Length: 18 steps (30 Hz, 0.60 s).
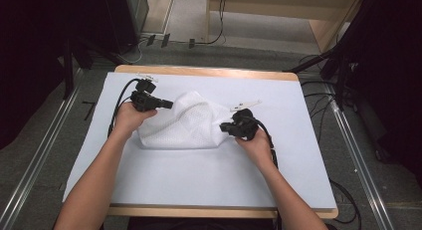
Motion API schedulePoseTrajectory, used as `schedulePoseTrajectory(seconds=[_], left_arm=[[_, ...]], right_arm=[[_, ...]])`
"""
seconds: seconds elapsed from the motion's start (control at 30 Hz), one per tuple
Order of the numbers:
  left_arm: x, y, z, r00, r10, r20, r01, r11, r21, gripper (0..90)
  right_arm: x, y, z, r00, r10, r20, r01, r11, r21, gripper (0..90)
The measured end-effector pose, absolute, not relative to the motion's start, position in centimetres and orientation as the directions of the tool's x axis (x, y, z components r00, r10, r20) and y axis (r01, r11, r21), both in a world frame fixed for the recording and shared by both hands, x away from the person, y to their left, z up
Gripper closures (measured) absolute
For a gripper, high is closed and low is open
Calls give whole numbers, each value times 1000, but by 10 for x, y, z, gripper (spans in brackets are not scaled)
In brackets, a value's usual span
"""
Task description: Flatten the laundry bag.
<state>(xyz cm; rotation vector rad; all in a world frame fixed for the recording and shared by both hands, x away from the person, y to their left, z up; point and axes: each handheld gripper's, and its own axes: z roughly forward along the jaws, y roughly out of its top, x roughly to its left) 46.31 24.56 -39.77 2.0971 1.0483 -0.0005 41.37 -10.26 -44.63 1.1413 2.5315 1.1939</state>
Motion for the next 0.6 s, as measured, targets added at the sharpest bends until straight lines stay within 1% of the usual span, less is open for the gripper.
schedulePoseTrajectory(seconds=[0.07,0.17,0.2,0.27,0.6], left_arm=[[454,243,-392,672,671,-313,666,-364,651,900],[441,239,-385,689,659,-304,650,-376,660,900],[436,238,-383,690,657,-303,648,-374,664,900],[427,237,-380,702,648,-295,633,-379,674,900],[376,237,-372,734,600,-318,602,-357,714,900]], right_arm=[[422,-114,-445,-684,698,212,606,381,699,819],[428,-118,-445,-672,711,207,613,377,695,802],[434,-122,-446,-664,717,211,619,369,693,780],[435,-123,-446,-661,721,209,621,369,691,777],[452,-132,-444,-640,746,188,623,359,695,756]])
